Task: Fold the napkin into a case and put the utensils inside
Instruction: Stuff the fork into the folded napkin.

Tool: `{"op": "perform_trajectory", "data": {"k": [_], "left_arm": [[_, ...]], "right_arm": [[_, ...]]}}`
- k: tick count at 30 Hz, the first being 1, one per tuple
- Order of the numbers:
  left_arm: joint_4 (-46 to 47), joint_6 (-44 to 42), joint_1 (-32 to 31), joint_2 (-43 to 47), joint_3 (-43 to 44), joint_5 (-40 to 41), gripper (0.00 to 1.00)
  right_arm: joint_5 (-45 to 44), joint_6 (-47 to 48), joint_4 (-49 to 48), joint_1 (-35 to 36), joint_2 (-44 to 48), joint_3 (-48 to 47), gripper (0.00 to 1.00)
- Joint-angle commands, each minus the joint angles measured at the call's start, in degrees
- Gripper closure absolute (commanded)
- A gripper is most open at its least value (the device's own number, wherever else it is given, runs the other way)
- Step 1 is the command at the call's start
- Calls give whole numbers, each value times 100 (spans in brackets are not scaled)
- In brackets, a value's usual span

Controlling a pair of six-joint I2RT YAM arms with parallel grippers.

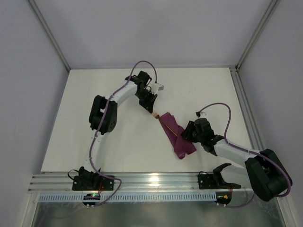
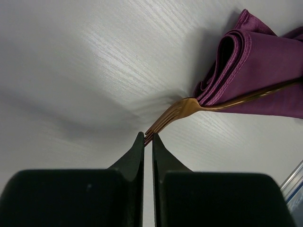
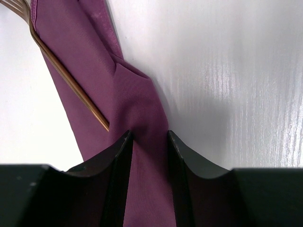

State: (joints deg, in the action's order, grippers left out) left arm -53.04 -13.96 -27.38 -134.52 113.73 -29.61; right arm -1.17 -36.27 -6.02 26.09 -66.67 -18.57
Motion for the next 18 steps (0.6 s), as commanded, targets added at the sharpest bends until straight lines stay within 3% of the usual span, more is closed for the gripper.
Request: {"op": "perform_trajectory", "data": {"k": [1, 8, 18], "left_arm": [[39, -37, 13, -22, 26, -195, 100], [75, 69, -127, 92, 149, -301, 100], [-479, -90, -505, -241, 1098, -309, 100]], "right_arm": [[-85, 120, 224, 28, -170, -59, 61], [-59, 120, 198, 28, -214, -59, 62], [-68, 155, 180, 28, -249, -86, 64]]}}
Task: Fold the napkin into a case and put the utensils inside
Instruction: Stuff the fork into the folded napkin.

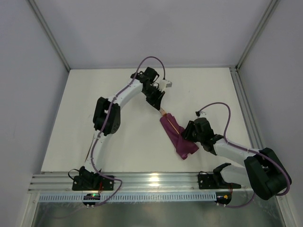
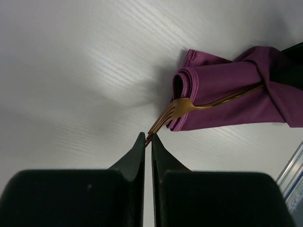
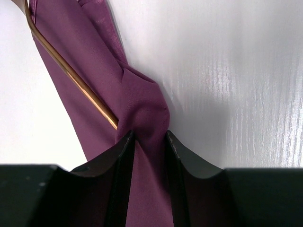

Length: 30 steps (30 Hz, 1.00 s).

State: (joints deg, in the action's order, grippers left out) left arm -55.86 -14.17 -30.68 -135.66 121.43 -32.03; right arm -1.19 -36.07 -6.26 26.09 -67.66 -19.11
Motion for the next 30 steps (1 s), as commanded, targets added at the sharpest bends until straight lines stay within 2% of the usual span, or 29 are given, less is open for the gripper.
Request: {"op": "perform_trajectory", "data": {"k": [1, 7, 16, 19, 25, 27, 30], "left_arm": [[-232, -77, -236, -163, 381, -5, 100], [-461, -139, -606, -295, 487, 40, 100], [-575, 380, -606, -321, 461, -31, 100], [-611, 643, -624, -330, 443, -294, 100], [-637, 732, -817, -304, 312, -269, 100], [-567, 758, -826, -304, 311, -164, 100], [-540, 714, -808, -286, 294, -31, 96]], "right_arm": [[-65, 136, 213, 28, -151, -40, 64], [-65, 101, 196, 19, -116, -22, 64], [5, -14, 116, 28, -151, -13, 62], [-30, 22, 169, 19, -99, -48, 61], [-22, -49, 169, 28, -63, -49, 60], [-57, -58, 204, 28, -37, -83, 58], [-249, -40, 589, 28, 173, -197, 41]]}}
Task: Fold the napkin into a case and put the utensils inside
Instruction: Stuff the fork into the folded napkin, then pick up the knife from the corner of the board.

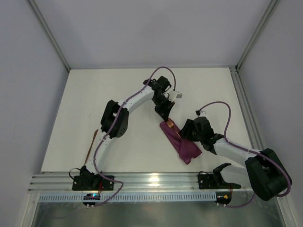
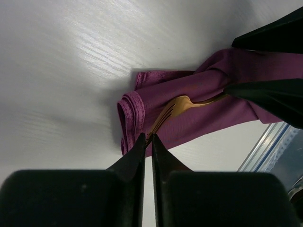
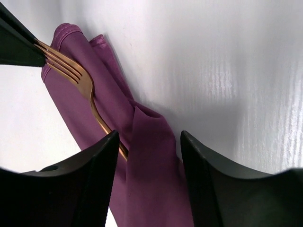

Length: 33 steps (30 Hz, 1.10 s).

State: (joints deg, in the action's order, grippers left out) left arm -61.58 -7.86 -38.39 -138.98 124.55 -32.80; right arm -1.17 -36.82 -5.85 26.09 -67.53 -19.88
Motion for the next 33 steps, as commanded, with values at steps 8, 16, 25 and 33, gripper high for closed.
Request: {"op": "perform_trajectory", "data": {"k": [8, 16, 25, 33], "left_arm": [[76, 170, -46, 195, -133, 282, 59], [138, 100, 261, 1214, -142, 844, 41], [-231, -643, 2765, 3604, -2807, 2642, 43], [-91, -1464, 3795, 5082, -5642, 3719, 33]], "right_arm": [[-718, 245, 1542, 19, 1153, -411, 37], [-964, 763, 1921, 19, 1778, -912, 33], [-411, 1045, 1446, 19, 1690, -1290, 33], [-112, 1072, 1279, 28, 1629, -1141, 33]]}}
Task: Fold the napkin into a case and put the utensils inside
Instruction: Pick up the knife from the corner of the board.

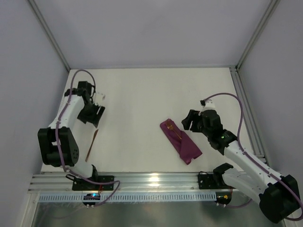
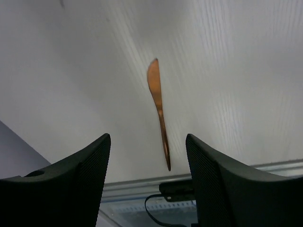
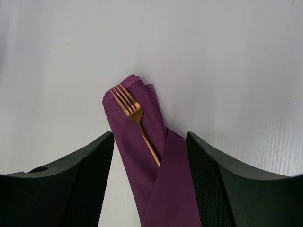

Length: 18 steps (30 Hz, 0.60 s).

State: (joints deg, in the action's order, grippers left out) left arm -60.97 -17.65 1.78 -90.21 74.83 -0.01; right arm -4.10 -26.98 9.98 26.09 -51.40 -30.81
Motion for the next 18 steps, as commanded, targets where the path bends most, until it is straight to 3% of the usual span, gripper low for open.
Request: {"op": "perform_trajectory", "data": {"k": [1, 6, 13, 16, 18], "left_arm": [[-100, -476, -222, 223, -845, 441, 32], [532, -406, -222, 136, -2031, 818, 32], [1745, -432, -248, -163, -2543, 1161, 35], [2054, -441, -275, -487, -2517, 1021, 45], [2159, -432, -301, -654, -2491, 959, 58]], "right_arm": [[207, 97, -312, 28, 16, -39, 34], [278, 27, -216, 28, 51, -4, 34], [173, -158, -233, 28, 279, 162, 34], [103, -176, -163, 28, 367, 215, 34], [24, -141, -84, 19, 437, 224, 34]]}}
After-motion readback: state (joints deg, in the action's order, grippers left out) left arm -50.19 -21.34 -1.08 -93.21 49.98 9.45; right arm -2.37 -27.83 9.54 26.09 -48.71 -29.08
